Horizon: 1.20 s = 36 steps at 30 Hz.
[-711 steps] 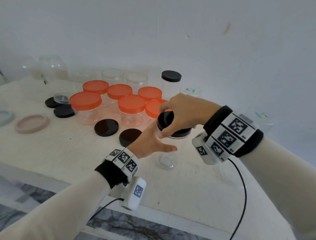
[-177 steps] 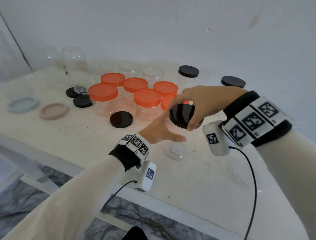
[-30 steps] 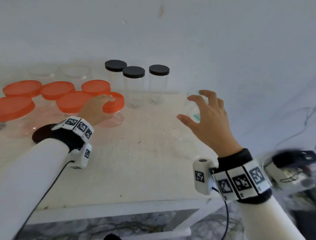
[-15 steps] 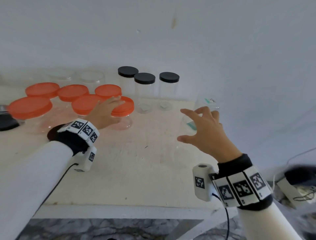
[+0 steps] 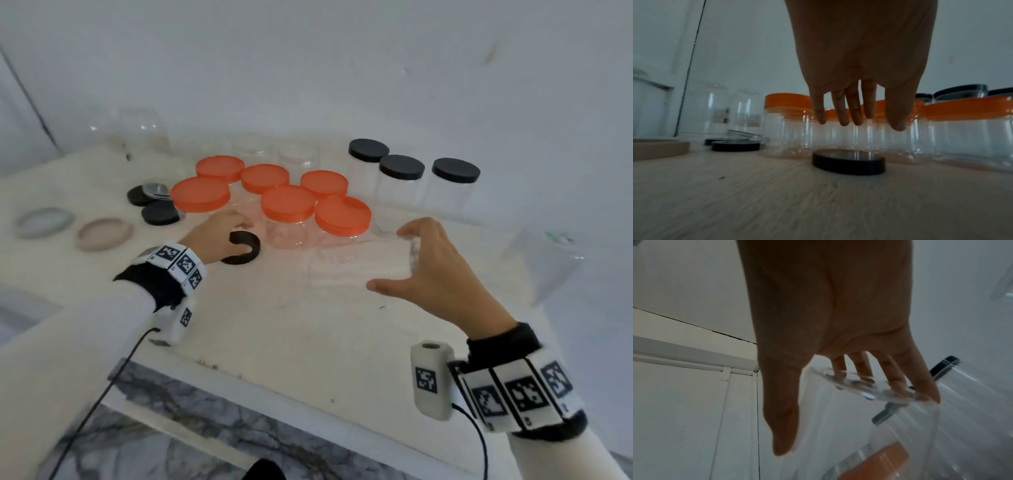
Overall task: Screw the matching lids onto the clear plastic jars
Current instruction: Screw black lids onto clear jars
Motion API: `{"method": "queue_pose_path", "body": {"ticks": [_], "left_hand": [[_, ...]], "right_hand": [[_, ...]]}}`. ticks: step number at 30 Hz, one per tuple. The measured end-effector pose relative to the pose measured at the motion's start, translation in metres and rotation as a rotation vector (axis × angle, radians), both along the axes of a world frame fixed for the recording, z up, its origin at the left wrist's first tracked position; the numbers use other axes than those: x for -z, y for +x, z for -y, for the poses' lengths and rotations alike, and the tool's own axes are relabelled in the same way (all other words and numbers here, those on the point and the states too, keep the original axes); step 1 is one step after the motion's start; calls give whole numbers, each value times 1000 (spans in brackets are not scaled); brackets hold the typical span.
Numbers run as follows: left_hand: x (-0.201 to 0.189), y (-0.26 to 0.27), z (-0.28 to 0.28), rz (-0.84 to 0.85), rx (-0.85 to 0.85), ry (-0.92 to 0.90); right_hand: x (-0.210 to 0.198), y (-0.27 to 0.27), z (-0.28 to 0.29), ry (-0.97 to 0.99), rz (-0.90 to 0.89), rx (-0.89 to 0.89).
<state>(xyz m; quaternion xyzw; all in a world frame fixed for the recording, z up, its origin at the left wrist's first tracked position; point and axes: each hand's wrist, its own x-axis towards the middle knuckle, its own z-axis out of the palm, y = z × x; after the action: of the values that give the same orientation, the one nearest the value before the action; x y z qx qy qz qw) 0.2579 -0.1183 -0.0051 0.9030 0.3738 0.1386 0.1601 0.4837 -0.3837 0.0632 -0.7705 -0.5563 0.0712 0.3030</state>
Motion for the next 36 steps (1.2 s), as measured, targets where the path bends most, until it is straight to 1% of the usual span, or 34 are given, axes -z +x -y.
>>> {"method": "queue_pose_path", "body": {"ticks": [2,5,8,11,14,16,19,22,27,30,36], "left_hand": [[5,-2,-3,-85,-18,-58],[8,0,-4,-149,-16,-115],[12,5,-5,-175,-13,-111],[16,9,-9,-245,-43,-111],[19,10,-13,-324,-76,-98],[18,10,-14,-329,-94,-89],[15,10,-11,-288,-106,-134],[11,9,-8,-213,-98,-162],[-2,2,5,10,4,-138],[-12,2,17,97,92,-124],[-28,7,44,280,143,-131]], "right_hand": [[6,0,-8,17,-42,1],[15,1,-19,30,-88,-8],[24,3,-27,-1,-99,-30],[27,4,-30,-46,-94,-24],[29,5,-33,-22,-103,-2],[32,8,-35,-13,-103,24],[37,12,-35,-29,-147,39],[42,14,-33,-48,-167,23],[51,18,-34,-68,-206,-9],[55,21,-38,-71,-209,-34],[60,22,-38,-101,-223,-60]]}}
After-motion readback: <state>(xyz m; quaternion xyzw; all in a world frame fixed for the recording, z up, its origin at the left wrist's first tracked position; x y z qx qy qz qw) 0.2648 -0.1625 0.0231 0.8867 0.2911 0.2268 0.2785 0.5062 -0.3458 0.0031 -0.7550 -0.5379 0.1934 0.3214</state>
